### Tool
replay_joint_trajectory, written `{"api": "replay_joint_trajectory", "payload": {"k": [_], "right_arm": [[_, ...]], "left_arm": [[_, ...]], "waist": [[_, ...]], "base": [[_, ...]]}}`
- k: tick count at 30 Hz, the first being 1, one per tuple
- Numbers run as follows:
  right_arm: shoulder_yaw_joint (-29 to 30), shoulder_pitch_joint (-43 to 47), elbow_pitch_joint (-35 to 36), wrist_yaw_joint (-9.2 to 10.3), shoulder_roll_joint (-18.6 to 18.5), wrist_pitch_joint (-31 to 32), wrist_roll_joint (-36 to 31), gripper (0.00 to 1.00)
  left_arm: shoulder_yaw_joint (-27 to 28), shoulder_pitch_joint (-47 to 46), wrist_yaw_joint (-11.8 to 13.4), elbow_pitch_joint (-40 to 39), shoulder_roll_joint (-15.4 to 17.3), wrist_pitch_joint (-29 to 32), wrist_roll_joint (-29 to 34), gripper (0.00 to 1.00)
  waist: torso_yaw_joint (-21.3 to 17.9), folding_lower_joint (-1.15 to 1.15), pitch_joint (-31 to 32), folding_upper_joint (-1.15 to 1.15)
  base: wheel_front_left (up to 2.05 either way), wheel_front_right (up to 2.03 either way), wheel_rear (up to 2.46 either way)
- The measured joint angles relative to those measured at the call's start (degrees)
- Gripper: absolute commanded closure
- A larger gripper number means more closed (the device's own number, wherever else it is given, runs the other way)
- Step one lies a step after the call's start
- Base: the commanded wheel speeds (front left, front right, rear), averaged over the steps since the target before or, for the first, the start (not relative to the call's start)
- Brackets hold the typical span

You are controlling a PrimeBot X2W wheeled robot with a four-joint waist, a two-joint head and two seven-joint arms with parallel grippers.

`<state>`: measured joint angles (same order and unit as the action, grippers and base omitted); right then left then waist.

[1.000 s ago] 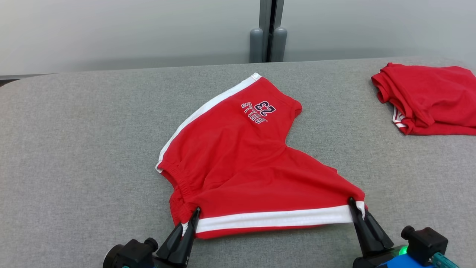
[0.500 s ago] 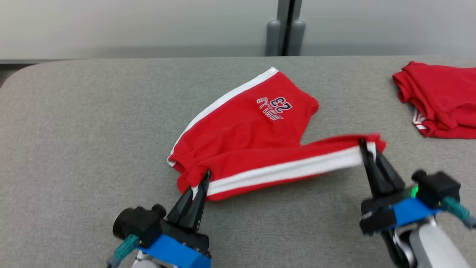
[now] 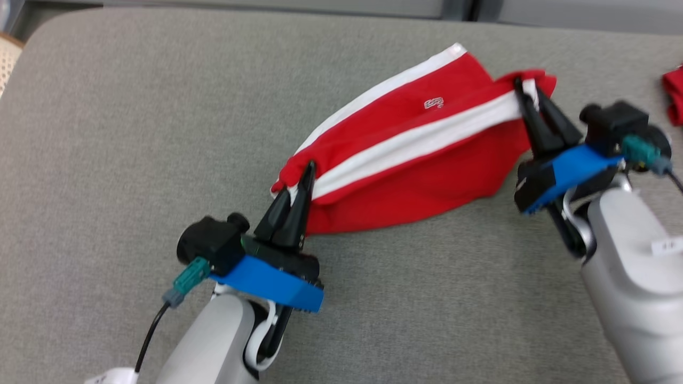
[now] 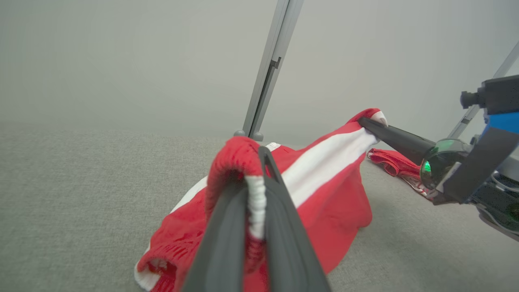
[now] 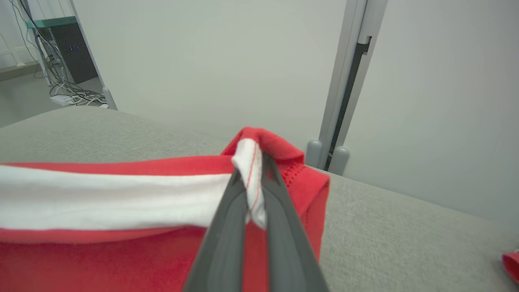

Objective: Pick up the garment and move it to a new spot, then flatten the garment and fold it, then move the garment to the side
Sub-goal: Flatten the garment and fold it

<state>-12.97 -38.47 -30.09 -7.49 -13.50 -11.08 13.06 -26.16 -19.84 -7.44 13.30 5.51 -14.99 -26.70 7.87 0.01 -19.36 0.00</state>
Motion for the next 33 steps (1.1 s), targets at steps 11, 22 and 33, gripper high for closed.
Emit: {"api": "replay_joint_trajectory", "payload": {"k": [11, 22, 33], "right_arm": [[-3.8, -17.7, -16.3, -0.01, -0.4, 0.8, -3.0, 1.0], [-5.3, -22.4, -28.1, 0.0, 1.3, -2.3, -3.3, 0.0], [-6.3, -19.0, -32.4, 0.0, -3.4, -3.7, -1.4, 0.0]], "left_arm": [[1.0, -8.6, 0.0, 4.8, -1.9, 0.0, -1.0, 1.0], [3.0, -9.4, 0.0, 6.8, -2.6, 0.0, 1.3, 0.0], [4.2, 1.0, 0.0, 3.9, -2.4, 0.0, 7.2, 0.0]], "waist": [[4.3, 0.0, -7.0, 0.0], [5.0, 0.0, -7.7, 0.0], [5.7, -0.01, -3.9, 0.0]], "base": [[0.0, 0.0, 0.0], [0.0, 0.0, 0.0], [0.0, 0.0, 0.0]]}}
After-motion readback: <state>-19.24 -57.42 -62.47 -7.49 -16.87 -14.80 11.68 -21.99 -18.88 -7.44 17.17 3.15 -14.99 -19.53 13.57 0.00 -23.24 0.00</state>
